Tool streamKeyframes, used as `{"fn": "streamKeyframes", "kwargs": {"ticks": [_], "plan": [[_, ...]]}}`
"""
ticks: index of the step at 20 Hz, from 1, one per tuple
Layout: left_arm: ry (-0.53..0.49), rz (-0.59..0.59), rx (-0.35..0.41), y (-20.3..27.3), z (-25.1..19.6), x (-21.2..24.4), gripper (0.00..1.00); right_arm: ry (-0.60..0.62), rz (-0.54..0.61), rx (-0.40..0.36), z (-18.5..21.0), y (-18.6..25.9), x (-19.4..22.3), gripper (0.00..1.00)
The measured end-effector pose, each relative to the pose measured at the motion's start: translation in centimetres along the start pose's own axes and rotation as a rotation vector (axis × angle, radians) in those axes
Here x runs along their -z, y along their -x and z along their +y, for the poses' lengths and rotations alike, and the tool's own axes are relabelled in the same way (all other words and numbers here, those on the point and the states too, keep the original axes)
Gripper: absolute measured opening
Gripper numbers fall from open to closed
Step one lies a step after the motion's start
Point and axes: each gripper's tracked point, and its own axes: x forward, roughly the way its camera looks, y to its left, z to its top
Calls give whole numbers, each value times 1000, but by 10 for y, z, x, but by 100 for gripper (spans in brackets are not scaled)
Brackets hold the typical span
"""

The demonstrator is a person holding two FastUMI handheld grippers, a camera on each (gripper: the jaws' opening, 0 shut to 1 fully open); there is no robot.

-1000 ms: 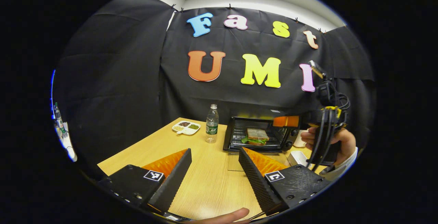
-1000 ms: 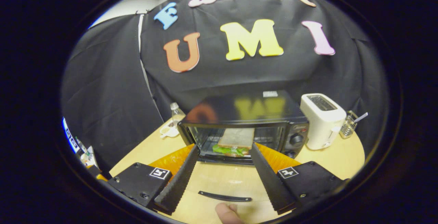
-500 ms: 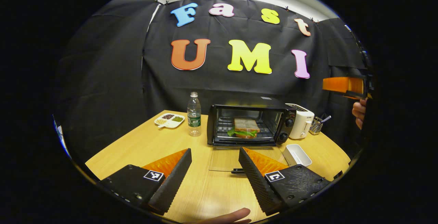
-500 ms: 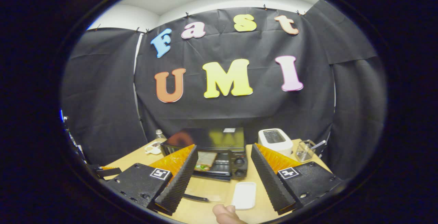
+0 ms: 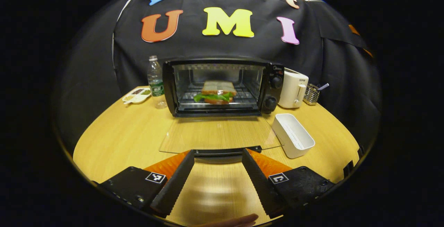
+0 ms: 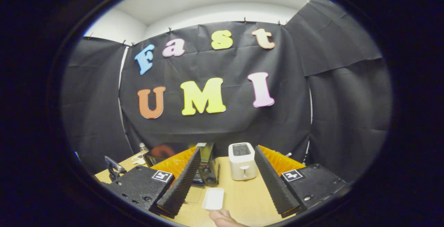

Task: Open the electric oven with the left hand, put the food in, and close the electric oven.

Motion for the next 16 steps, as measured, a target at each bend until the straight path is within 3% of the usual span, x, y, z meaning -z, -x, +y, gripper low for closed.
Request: {"fn": "streamKeyframes", "kwargs": {"ticks": [4, 16], "plan": [[-13, 84, 12, -18, -16, 19, 92, 20, -47, 73, -41, 19, -8, 99], [-76, 157, -18, -40, -20, 25, 92, 42, -72, 76, -62, 41, -4, 99]]}}
